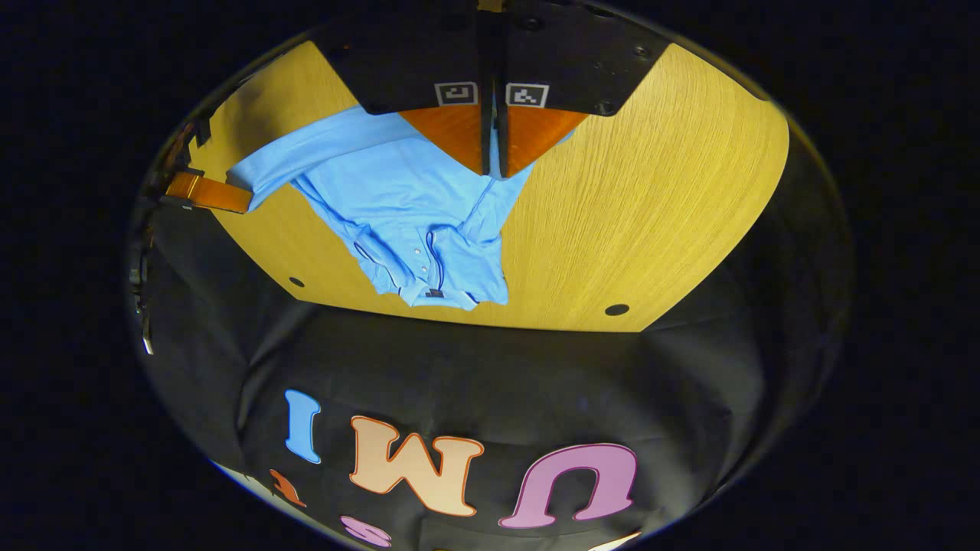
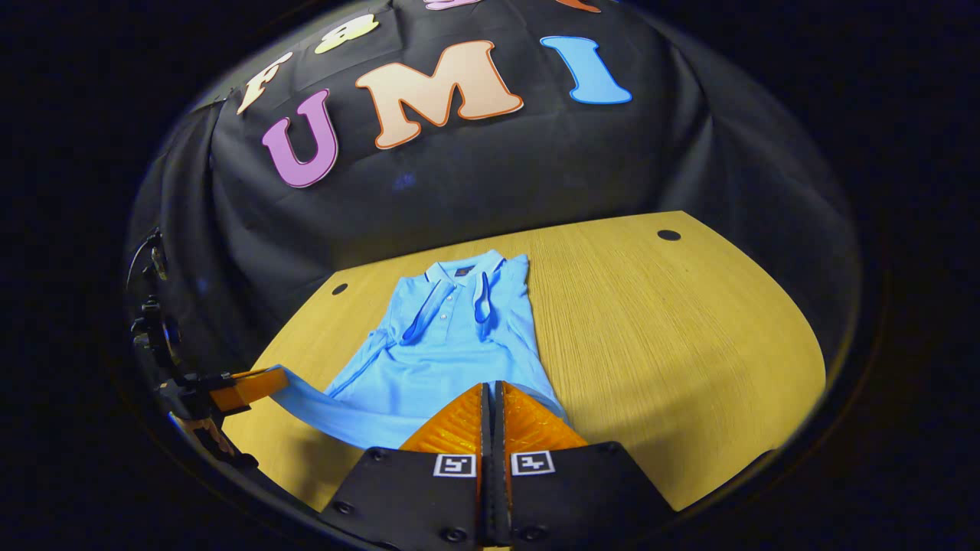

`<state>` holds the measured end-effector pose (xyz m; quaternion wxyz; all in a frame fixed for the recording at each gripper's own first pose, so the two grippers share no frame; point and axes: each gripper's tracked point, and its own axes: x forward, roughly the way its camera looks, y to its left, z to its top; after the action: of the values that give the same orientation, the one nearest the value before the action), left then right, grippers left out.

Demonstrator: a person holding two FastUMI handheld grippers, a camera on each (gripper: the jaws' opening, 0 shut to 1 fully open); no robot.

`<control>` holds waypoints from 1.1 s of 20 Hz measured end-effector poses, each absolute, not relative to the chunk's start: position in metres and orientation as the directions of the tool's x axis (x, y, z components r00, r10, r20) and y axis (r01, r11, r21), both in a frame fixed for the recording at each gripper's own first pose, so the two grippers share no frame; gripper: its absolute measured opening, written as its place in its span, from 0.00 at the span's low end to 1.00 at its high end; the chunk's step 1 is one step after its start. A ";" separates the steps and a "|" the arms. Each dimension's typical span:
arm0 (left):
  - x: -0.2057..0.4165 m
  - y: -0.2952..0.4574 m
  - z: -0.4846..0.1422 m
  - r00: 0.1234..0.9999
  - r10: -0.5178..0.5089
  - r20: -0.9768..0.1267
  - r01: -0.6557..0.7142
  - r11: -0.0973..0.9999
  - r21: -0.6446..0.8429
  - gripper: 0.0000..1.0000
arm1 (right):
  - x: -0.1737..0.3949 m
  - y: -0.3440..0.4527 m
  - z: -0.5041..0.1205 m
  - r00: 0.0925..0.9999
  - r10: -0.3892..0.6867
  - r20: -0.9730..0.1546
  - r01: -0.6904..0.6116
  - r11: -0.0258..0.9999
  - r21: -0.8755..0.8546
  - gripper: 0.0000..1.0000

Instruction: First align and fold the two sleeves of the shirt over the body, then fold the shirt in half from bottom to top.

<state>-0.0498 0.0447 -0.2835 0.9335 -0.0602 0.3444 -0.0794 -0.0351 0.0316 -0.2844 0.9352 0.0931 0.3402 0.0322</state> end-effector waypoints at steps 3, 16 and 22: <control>-0.011 0.038 -0.283 0.756 -0.211 -0.620 0.124 0.976 -0.181 0.00 | 0.009 0.038 -0.282 0.783 0.126 -0.609 0.006 0.978 0.210 0.02; 0.158 0.037 -0.315 0.784 -0.222 -0.580 0.145 0.974 -0.176 0.00 | 0.188 0.032 -0.310 0.831 0.077 -0.551 0.052 0.975 0.214 0.02; 0.216 0.043 -0.360 0.763 -0.204 -0.613 0.135 0.978 -0.158 0.00 | 0.243 0.020 -0.361 0.809 0.012 -0.587 0.112 0.978 0.175 0.02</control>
<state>0.2161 0.0426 -0.3598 0.9375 -0.0522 0.3319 -0.0903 0.2433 0.0200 -0.3609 0.9457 0.1014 0.3077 -0.0265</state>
